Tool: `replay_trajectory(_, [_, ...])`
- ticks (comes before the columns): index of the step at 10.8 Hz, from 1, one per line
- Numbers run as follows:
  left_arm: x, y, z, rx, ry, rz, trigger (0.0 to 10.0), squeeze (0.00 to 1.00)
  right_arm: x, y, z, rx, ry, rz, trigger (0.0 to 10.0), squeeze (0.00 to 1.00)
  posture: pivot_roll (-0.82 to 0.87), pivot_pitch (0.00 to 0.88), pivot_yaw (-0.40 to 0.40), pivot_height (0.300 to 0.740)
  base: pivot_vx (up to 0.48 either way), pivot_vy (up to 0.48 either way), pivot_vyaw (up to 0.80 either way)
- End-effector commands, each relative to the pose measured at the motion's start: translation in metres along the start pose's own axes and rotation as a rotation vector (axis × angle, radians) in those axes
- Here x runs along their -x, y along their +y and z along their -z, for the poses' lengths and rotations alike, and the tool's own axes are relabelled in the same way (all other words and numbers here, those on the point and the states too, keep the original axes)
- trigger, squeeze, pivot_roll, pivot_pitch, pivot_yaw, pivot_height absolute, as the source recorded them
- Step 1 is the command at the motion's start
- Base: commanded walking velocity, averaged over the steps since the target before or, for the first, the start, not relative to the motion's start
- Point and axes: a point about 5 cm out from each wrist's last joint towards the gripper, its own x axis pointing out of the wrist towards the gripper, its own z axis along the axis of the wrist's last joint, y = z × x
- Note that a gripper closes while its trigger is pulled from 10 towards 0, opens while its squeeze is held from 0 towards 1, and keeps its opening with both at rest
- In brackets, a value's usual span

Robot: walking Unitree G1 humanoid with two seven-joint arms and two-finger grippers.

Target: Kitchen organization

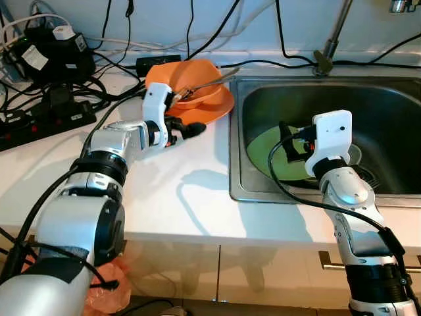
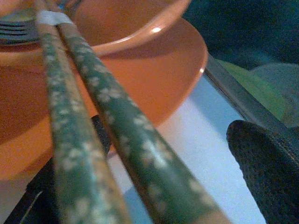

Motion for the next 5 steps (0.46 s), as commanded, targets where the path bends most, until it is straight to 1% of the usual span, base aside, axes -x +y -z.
replay_trajectory(1, [-0.001, 0.002, 0.06, 0.088, 0.245, 0.014, 10.0, 0.0, -0.002, -0.001, -0.002, 0.005, -0.01, 0.004, 10.0, 0.0, 0.05, 0.033, 0.047, 0.74, 0.0, 0.0, 0.0])
replay_trajectory(3, [0.006, 0.005, 0.077, 0.068, 0.317, 0.056, 10.0, 0.0, -0.002, -0.001, -0.002, 0.005, -0.009, 0.002, 10.0, 0.0, 0.05, 0.034, 0.045, 0.74, 0.0, 0.0, 0.0])
replay_trajectory(5, [0.013, 0.009, 0.086, 0.071, 0.344, 0.07, 10.0, 0.0, -0.003, -0.001, -0.002, 0.005, -0.008, 0.001, 10.0, 0.0, 0.06, 0.036, 0.041, 0.74, 0.0, 0.0, 0.0])
